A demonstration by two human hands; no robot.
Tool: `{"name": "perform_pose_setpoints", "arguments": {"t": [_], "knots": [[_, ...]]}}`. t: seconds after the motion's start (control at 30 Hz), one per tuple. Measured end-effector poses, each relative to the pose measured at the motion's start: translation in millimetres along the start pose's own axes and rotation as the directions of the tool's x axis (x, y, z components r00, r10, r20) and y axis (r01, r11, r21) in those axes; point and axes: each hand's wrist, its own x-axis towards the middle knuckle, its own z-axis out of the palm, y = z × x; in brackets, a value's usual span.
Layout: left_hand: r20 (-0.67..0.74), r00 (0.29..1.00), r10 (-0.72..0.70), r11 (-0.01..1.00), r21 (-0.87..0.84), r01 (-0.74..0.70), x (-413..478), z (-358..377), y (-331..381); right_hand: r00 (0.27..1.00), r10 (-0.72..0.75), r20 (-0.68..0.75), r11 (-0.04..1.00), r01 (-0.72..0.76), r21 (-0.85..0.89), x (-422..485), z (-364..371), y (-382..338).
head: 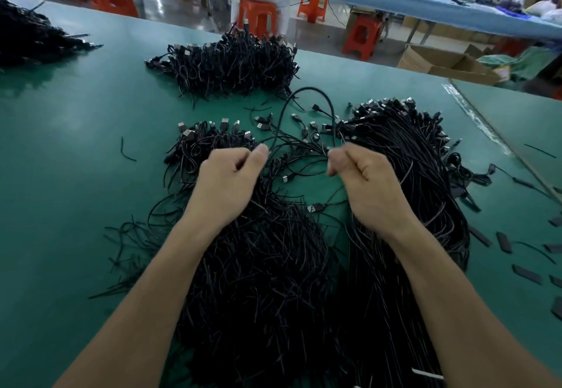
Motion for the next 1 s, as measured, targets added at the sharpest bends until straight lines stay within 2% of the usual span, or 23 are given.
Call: {"name": "perform_pose_setpoints", "arguments": {"t": [0.13,0.27,0.37,0.47,0.5,0.57,0.6,0.67,0.77,0.83,0.87,0.93,1.0], "knots": [[0.069,0.998,0.002,0.999,0.046,-0.005,-1.7,1.7,5.1,0.995,-0.07,-0.069,0.996,0.074,0.049,18.6,-5.4,-32.3],[0.21,0.978,0.008,1.0,0.004,-0.01,-2.8,1.0,8.1,0.941,-0.315,-0.124,0.944,0.324,0.062,40.6,1.8,-87.0],[0.223,0.97,0.093,0.995,-0.048,-0.084,-4.1,-1.9,7.1,0.937,-0.345,-0.052,0.938,0.346,0.02,50.1,6.5,-107.1],[0.122,0.978,0.171,0.976,-0.153,-0.152,-7.3,-8.5,10.3,0.979,-0.185,0.086,0.979,0.191,-0.075,50.3,5.9,-93.7],[0.081,0.982,0.168,0.966,-0.211,-0.148,-7.9,-10.9,12.6,0.984,-0.101,0.149,0.98,0.124,-0.157,48.3,5.9,-86.1],[0.023,0.993,0.119,0.941,-0.321,-0.105,-7.3,-16.3,17.0,0.969,0.083,0.234,0.919,0.017,-0.395,44.0,6.9,-67.3],[0.0,0.996,0.093,0.926,-0.367,-0.086,-6.7,-19.0,19.2,0.957,0.173,0.235,0.89,-0.049,-0.453,41.7,7.5,-57.2],[-0.067,0.997,0.046,0.914,-0.399,-0.069,-5.5,-23.6,22.5,0.91,0.34,0.238,0.872,-0.21,-0.443,35.0,6.7,-41.0],[-0.126,0.991,0.037,0.969,-0.237,-0.066,-4.6,-30.4,24.8,0.811,0.471,0.347,0.81,-0.242,-0.534,24.2,0.9,-30.0],[0.035,0.999,-0.012,0.998,-0.059,0.014,-5.7,-33.1,25.0,0.769,0.511,0.385,0.758,-0.192,-0.623,14.1,-2.2,-25.3],[0.181,0.981,-0.07,0.998,0.01,0.069,-7.4,-33.6,24.9,0.793,0.488,0.366,0.752,-0.169,-0.638,10.0,-3.9,-23.6],[0.463,0.877,-0.13,0.99,0.103,0.092,-12.7,-30.9,25.1,0.88,0.325,0.347,0.775,-0.038,-0.63,3.4,-6.7,-25.7],[0.63,0.774,-0.061,0.996,0.094,0.001,-16.5,-26.0,27.0,0.896,0.099,0.432,0.836,0.161,-0.525,-0.5,-3.4,-29.6]]}}
